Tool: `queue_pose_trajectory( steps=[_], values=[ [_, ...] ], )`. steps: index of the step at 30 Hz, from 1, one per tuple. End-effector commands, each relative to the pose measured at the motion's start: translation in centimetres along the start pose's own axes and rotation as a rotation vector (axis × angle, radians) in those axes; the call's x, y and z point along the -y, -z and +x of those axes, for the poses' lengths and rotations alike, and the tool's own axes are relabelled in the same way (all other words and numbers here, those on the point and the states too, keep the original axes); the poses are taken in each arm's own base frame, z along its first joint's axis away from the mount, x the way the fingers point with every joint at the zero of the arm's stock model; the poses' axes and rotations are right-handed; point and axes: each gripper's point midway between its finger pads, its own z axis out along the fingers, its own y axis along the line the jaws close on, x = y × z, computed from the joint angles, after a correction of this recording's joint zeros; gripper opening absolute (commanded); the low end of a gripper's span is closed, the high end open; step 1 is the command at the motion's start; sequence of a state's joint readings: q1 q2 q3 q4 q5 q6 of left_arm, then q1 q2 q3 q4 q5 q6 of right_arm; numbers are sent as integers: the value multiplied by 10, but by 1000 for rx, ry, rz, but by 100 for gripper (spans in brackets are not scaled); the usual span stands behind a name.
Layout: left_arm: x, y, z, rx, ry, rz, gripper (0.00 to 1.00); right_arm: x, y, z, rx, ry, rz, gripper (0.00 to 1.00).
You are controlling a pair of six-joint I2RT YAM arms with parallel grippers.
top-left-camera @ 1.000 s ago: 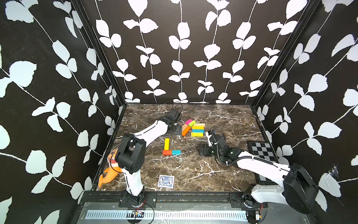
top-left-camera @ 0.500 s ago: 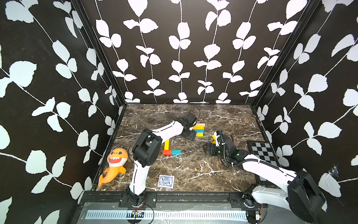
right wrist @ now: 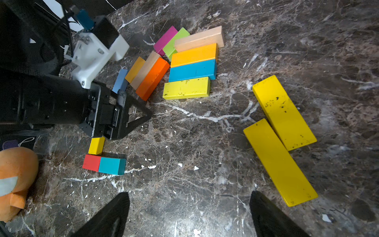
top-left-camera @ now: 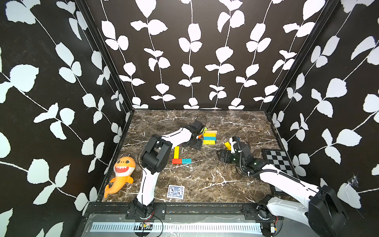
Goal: Assemble the letter h with building blocks
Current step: Pick up the building block from the center of the board.
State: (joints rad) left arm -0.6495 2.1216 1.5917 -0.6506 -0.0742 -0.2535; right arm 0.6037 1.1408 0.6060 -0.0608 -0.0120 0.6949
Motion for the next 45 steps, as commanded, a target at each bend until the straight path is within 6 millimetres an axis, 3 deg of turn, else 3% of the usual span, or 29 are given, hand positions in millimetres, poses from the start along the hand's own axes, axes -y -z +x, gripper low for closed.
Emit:
queue_pose_trajectory(
  steps=[1,9,17,25,30,35,36,41,45],
  values=[
    [-3,1,-8,-4,-25,-25,79,4,3,-2,20,-9,0,91],
    [-7,-10,-18,12,-35,-57,76,9,7,-3,28,-15,9,91],
    [13,-19,-30,48,-107,-41,75,10,6,-1,23,-25,4,91],
    [8,-22,-28,48,-127,-104,62,12,4,3,15,-37,6,91],
    [8,-22,-29,62,-129,-114,48,13,3,4,7,-39,6,91],
    [8,-7,-36,129,-103,-98,41,15,3,5,8,-42,12,91],
    [24,-1,-34,146,-122,-80,38,16,3,5,9,-42,14,91],
    [32,30,-40,218,-91,-38,35,16,3,4,13,-41,14,91],
    [34,60,-28,247,-43,-16,32,15,4,1,19,-43,5,91]
  ],
)
